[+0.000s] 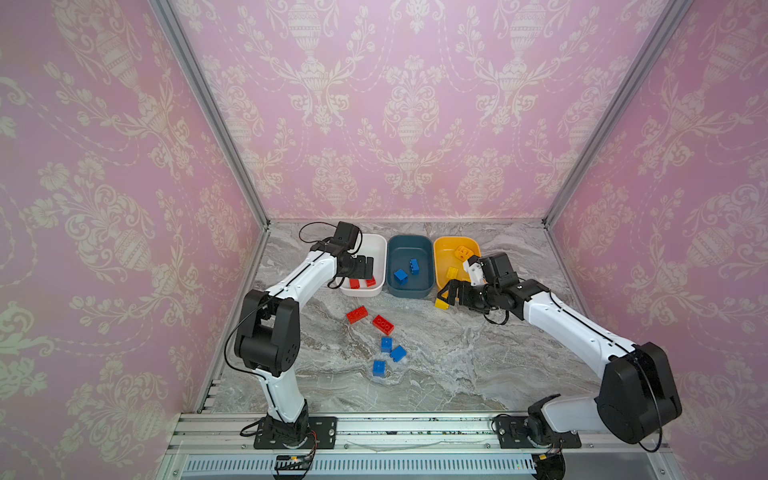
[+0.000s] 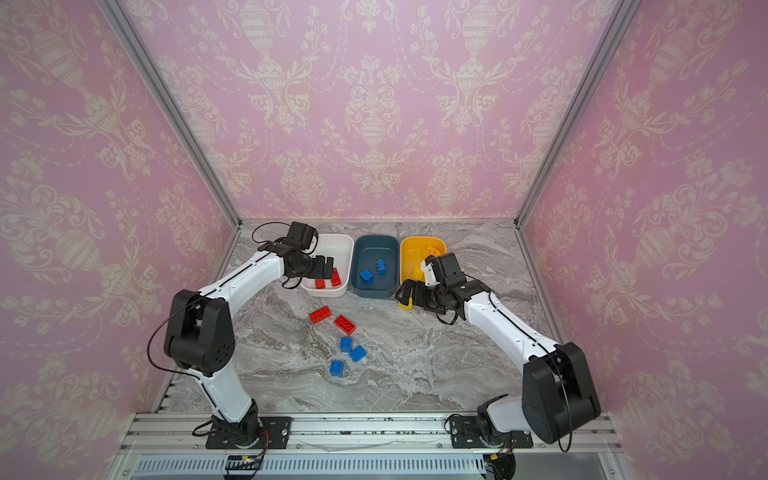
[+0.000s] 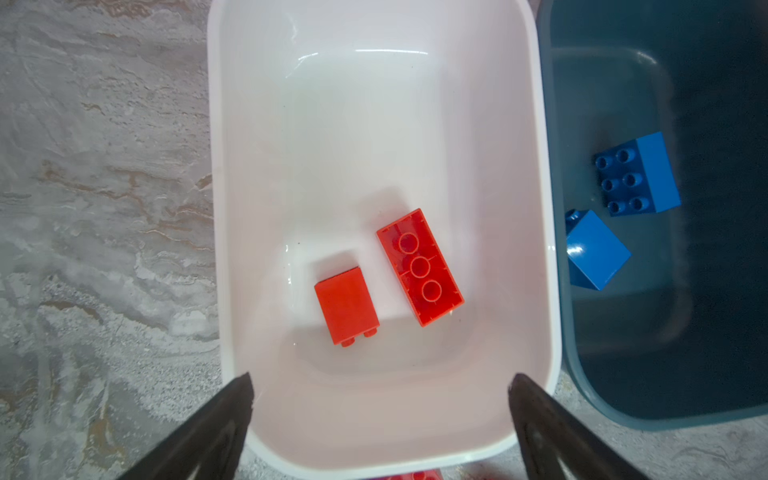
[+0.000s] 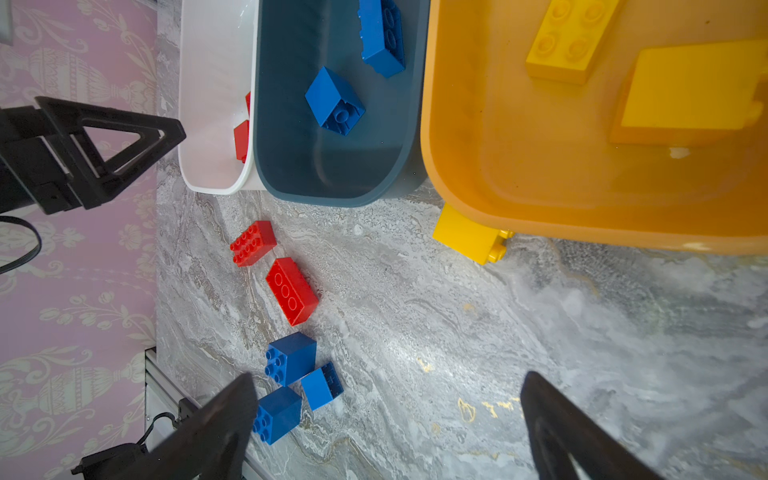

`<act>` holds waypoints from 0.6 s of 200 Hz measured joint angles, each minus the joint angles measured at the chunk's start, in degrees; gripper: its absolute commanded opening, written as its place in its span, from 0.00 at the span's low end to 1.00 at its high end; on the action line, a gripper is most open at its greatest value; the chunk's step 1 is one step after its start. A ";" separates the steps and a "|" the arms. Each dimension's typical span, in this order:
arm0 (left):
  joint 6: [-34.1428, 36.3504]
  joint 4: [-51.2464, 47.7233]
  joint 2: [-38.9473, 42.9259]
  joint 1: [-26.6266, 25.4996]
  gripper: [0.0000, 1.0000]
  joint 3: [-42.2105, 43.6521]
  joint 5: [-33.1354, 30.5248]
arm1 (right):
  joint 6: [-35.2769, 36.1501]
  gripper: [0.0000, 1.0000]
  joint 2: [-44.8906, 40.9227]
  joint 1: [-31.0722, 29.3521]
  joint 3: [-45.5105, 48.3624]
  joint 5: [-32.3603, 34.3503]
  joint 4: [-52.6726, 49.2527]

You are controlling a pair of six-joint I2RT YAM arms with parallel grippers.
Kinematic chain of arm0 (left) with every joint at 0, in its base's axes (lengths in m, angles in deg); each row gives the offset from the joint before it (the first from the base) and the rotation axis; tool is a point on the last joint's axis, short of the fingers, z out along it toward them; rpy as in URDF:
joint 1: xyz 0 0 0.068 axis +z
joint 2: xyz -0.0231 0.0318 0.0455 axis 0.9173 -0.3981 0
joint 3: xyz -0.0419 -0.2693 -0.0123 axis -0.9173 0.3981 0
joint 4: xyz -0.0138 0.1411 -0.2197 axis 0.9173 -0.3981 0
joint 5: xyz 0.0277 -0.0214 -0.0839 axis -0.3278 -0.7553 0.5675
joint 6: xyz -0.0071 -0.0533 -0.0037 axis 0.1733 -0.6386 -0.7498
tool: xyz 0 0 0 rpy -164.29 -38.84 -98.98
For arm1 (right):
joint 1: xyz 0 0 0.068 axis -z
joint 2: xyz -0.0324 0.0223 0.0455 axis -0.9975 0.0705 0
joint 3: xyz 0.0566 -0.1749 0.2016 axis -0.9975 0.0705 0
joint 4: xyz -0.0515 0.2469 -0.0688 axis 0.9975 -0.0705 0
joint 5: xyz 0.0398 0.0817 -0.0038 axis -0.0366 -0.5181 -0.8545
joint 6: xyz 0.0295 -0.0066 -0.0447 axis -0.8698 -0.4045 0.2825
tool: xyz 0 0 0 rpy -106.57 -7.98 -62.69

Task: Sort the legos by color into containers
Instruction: 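Move the left gripper down onto a red 2x4 brick beside the white tub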

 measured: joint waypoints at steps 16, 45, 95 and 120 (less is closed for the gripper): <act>0.04 0.00 2.89 -0.11 0.99 2.34 0.55 | -0.02 1.00 0.00 0.00 0.00 -0.02 0.00; 0.96 -0.50 7.41 -0.20 0.98 5.79 1.64 | -0.13 1.00 0.00 0.00 0.00 0.00 0.00; 4.31 -4.15 14.32 -0.52 0.94 11.45 3.63 | -0.44 1.00 0.00 0.00 0.44 -0.02 0.02; 5.68 -5.46 16.76 -0.52 0.93 13.92 4.52 | -0.66 1.00 0.00 0.00 0.57 -0.02 0.04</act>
